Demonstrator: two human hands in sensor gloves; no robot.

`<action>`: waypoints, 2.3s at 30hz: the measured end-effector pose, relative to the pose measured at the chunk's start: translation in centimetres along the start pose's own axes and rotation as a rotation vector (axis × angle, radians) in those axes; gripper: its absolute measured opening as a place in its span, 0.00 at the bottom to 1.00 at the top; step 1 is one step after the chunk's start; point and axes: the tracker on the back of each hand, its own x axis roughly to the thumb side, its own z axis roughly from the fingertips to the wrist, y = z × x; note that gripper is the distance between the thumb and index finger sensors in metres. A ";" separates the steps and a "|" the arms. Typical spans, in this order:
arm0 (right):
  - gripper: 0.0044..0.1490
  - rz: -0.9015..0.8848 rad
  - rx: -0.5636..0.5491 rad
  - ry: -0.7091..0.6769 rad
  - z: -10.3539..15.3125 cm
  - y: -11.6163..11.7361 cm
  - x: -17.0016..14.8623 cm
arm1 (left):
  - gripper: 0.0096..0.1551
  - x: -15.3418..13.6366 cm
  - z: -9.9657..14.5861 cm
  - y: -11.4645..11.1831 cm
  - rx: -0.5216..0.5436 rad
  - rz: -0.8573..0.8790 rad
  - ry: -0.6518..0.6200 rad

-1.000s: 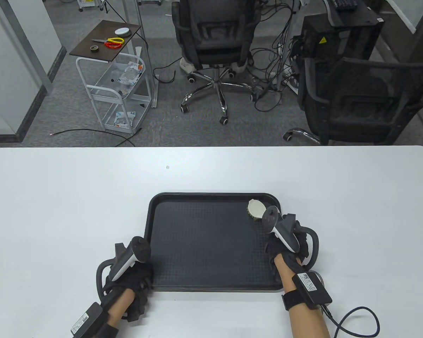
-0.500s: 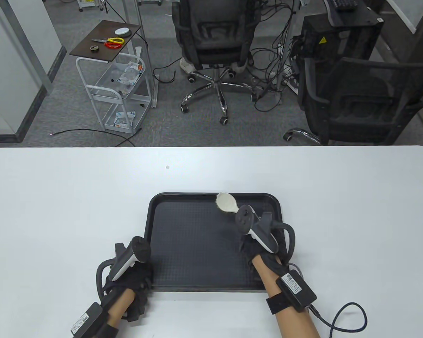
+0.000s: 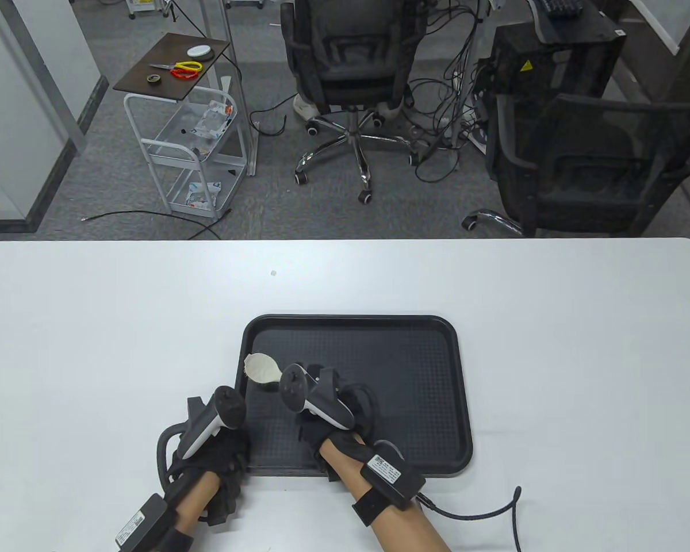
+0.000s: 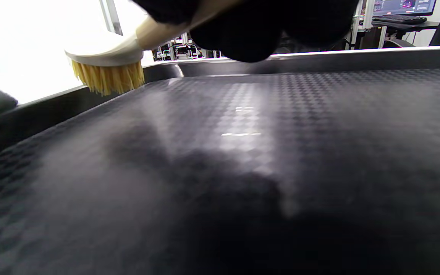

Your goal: Scrub the tray with pot brush

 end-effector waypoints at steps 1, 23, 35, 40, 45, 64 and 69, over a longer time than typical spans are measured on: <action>0.34 -0.013 0.003 -0.001 0.0 0.2 0.1 | 0.47 0.0 0.0 0.0 -0.001 0.001 0.000; 0.33 0.048 -0.017 0.333 5.3 -2.5 -19.5 | 0.47 0.0 0.0 0.0 0.001 -0.001 0.000; 0.33 0.098 -0.017 0.444 7.2 -4.4 -24.0 | 0.47 0.0 0.0 0.0 0.000 -0.001 0.000; 0.34 0.063 -0.084 0.361 6.8 -5.5 -20.9 | 0.47 0.0 0.0 0.0 0.000 -0.001 0.000; 0.34 0.036 -0.115 0.233 6.0 -5.5 -15.4 | 0.47 0.0 0.0 0.0 0.000 -0.001 0.000; 0.34 0.007 -0.005 -0.048 3.0 0.0 0.2 | 0.48 0.0 0.0 0.0 -0.002 0.000 -0.001; 0.34 0.014 0.010 -0.050 3.6 0.6 -0.9 | 0.47 0.0 0.0 0.0 -0.002 0.000 0.000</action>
